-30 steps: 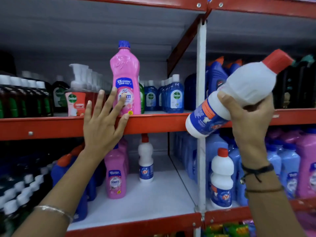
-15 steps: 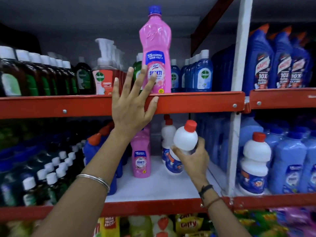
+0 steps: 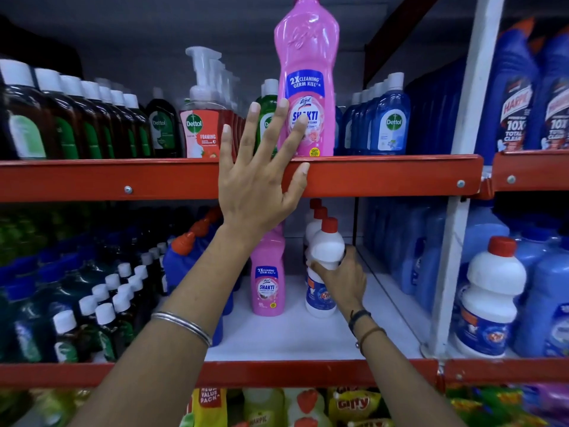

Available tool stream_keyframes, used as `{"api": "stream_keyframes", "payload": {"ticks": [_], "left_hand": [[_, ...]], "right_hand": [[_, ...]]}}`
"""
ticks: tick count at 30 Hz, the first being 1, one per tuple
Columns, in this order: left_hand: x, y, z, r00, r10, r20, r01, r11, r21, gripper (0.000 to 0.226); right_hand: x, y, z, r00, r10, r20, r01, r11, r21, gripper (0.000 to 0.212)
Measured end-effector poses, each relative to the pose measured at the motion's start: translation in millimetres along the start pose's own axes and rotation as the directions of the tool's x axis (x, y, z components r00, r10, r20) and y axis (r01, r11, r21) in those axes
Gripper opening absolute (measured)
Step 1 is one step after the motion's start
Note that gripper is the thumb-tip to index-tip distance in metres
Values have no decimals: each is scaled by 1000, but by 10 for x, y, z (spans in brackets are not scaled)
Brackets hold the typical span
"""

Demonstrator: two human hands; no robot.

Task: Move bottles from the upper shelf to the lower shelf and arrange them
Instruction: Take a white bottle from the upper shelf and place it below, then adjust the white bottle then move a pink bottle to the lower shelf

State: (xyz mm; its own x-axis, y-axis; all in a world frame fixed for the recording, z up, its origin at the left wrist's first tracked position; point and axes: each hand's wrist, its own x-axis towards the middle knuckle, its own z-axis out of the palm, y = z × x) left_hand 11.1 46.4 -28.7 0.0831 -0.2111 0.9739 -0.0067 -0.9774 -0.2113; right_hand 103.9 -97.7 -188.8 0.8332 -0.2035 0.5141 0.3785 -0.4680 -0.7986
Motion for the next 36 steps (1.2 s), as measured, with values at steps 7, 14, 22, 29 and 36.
{"api": "stream_keyframes", "payload": {"ticks": [7,14,22,29,36], "left_hand": [[0,4,-1,1000,-3,10,3,1000,12,55],[-1,5,-19,1000,-6,28,6,1000,4,55],[-6,6,-24,999,-6,49,6,1000,7,55],[-7,4,-14,999,-7,44,7,1000,-2,54],[-32,14,-25,998,-18,68,19,1000,-20,54]], "right_hand": [[-44,-44,105,999,-26,-40,24,998,-57,66],[-7,-11,87,999,4,-33,-7,997,-81,68],[-146,3,-126,1000,9,-15,-10,995,-96,88],[-400,-3,-1179,841,-220,-495,380,891,249,45],[-157,667,-1883,813,-51,-580,7,997,-77,71]]}}
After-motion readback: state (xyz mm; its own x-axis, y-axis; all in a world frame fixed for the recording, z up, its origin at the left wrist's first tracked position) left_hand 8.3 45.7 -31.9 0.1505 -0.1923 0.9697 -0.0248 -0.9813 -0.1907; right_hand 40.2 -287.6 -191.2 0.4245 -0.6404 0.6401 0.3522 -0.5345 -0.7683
